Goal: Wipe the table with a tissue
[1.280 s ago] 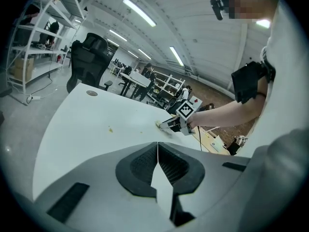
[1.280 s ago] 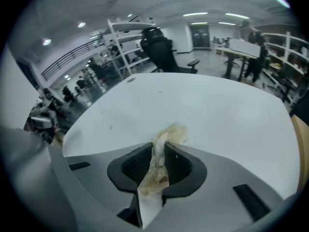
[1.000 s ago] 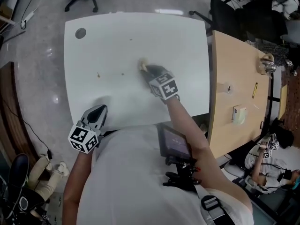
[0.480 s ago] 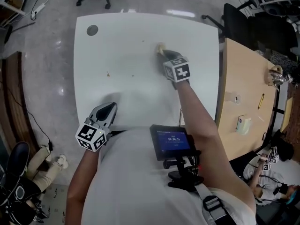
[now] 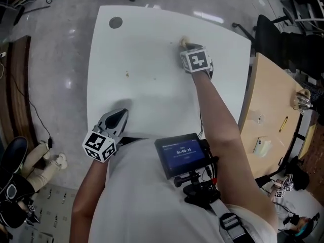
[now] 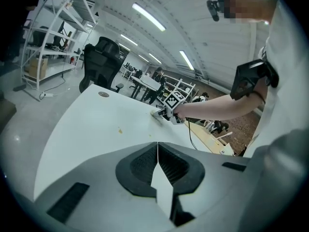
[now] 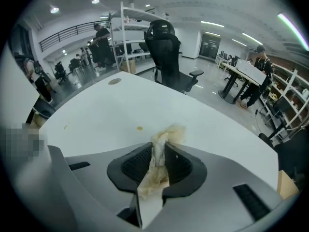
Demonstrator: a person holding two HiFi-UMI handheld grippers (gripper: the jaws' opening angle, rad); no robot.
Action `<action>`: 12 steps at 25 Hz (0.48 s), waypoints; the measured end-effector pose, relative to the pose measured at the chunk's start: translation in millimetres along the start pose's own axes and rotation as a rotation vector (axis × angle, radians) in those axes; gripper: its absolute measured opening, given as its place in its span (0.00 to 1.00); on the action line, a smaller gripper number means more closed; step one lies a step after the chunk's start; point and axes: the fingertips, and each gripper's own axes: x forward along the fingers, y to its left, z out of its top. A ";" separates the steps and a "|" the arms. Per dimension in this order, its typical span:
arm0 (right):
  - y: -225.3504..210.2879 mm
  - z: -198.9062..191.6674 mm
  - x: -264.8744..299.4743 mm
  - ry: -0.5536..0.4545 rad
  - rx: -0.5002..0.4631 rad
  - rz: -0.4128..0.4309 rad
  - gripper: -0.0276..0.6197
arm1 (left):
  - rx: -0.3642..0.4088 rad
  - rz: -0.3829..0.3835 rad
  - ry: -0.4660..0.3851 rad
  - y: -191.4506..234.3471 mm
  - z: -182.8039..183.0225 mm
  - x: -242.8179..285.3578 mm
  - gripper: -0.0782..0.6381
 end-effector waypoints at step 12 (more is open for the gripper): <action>64.5 35.1 11.4 -0.035 -0.157 0.148 0.16 | -0.017 0.018 0.005 5.0 -7.4 -8.4 0.12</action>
